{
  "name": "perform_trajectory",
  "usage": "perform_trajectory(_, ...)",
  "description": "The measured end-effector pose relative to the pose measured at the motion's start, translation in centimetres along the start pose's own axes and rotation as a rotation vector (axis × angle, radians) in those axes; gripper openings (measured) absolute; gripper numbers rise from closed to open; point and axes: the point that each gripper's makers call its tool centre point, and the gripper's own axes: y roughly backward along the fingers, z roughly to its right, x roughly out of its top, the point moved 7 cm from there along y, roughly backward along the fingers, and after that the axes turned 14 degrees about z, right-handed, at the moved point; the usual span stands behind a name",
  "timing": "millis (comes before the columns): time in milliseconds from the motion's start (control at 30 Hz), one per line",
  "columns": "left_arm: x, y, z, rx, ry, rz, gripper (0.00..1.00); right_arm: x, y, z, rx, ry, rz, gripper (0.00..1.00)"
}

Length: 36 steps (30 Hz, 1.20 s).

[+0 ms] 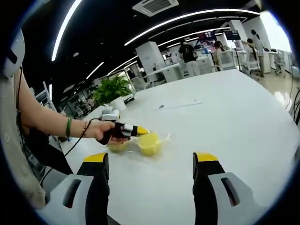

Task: Compare the silicone blocks by pressing each to a similar depth, holding the contact briefly, and releasing to observe deformation and rebound differences across the visible hardness samples.

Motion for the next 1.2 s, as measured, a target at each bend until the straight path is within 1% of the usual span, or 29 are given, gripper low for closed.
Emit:
perform_trajectory(33, 0.2, 0.1, 0.3, -0.001, -0.001, 0.000, 0.00, 0.0, 0.1, 0.0, -0.001, 0.001, 0.002, 0.68)
perform_trajectory(67, 0.4, 0.2, 1.1, -0.049, -0.021, 0.007, 0.00, 0.1, 0.2, -0.1, -0.002, 0.001, 0.006, 0.68)
perform_trajectory(100, 0.6, 0.4, 1.5, -0.068, -0.029, 0.001, 0.00, 0.1, 0.3, -0.2, -0.002, 0.002, 0.009, 0.68)
perform_trajectory(133, 0.6, 0.6, 1.9, -0.071, -0.047, -0.009, 0.00, 0.1, 0.4, -0.3, -0.002, 0.003, 0.010, 0.67)
perform_trajectory(167, 0.6, 0.8, 2.5, -0.104, -0.099, -0.015, 0.00, 0.1, 0.4, -0.4, -0.002, 0.005, 0.010, 0.67)
perform_trajectory(200, 0.6, 1.1, 2.9, -0.111, -0.128, -0.028, 0.00, 0.2, 0.5, -0.6, -0.001, 0.007, 0.012, 0.67)
perform_trajectory(233, 0.4, 1.5, 3.2, -0.115, -0.174, -0.047, 0.00, 0.3, 0.6, -0.8, 0.004, 0.008, 0.016, 0.67)
perform_trajectory(267, 0.3, 1.8, 3.5, -0.130, -0.215, -0.052, 0.00, 0.3, 0.6, -1.0, 0.006, 0.009, 0.018, 0.67)
perform_trajectory(367, -0.1, 2.8, 4.5, -0.157, -0.304, -0.039, 0.00, 0.7, 0.9, -1.5, 0.012, 0.022, 0.031, 0.67)
perform_trajectory(400, -0.4, 3.2, 4.9, -0.158, -0.357, -0.038, 0.00, 0.9, 1.1, -1.7, 0.014, 0.025, 0.037, 0.67)
perform_trajectory(433, -0.8, 3.7, 5.2, -0.158, -0.374, -0.043, 0.00, 1.0, 1.2, -1.9, 0.016, 0.027, 0.042, 0.67)
perform_trajectory(500, -1.1, 4.4, 5.7, -0.168, -0.353, -0.043, 0.00, 1.2, 1.6, -2.3, 0.018, 0.036, 0.050, 0.67)
perform_trajectory(567, -1.5, 5.0, 6.1, -0.170, -0.357, -0.033, 0.00, 1.5, 1.9, -2.7, 0.020, 0.049, 0.055, 0.66)
perform_trajectory(633, -1.9, 5.8, 6.7, -0.183, -0.387, -0.014, 0.00, 1.7, 2.3, -3.2, 0.023, 0.051, 0.067, 0.66)
perform_trajectory(667, -2.2, 6.3, 7.2, -0.205, -0.418, 0.008, 0.00, 1.8, 2.5, -3.4, 0.024, 0.054, 0.071, 0.66)
perform_trajectory(767, -2.9, 7.5, 7.8, -0.199, -0.395, -0.005, 0.00, 1.9, 3.0, -4.1, 0.029, 0.069, 0.074, 0.66)
perform_trajectory(867, -3.2, 8.6, 8.2, -0.199, -0.386, 0.005, 0.00, 2.0, 3.5, -4.7, 0.036, 0.081, 0.078, 0.66)
perform_trajectory(900, -3.4, 9.3, 8.5, -0.203, -0.356, 0.017, 0.00, 2.0, 3.9, -5.1, 0.039, 0.088, 0.081, 0.66)
perform_trajectory(933, -3.6, 9.9, 8.7, -0.188, -0.262, 0.012, 0.00, 2.1, 4.1, -5.3, 0.040, 0.091, 0.083, 0.66)
perform_trajectory(967, -3.6, 10.1, 8.6, -0.174, -0.234, 0.011, 0.00, 2.1, 4.3, -5.6, 0.042, 0.094, 0.085, 0.66)
perform_trajectory(1033, -3.7, 10.7, 8.4, -0.175, -0.261, 0.015, 0.00, 2.0, 4.7, -6.0, 0.043, 0.102, 0.081, 0.67)
perform_trajectory(1167, -3.9, 12.0, 8.5, -0.173, -0.280, 0.030, 0.00, 2.3, 5.2, -6.7, 0.048, 0.116, 0.084, 0.66)
perform_trajectory(1200, -3.8, 12.4, 8.6, -0.174, -0.306, 0.033, 0.00, 2.4, 5.3, -6.9, 0.051, 0.123, 0.085, 0.66)
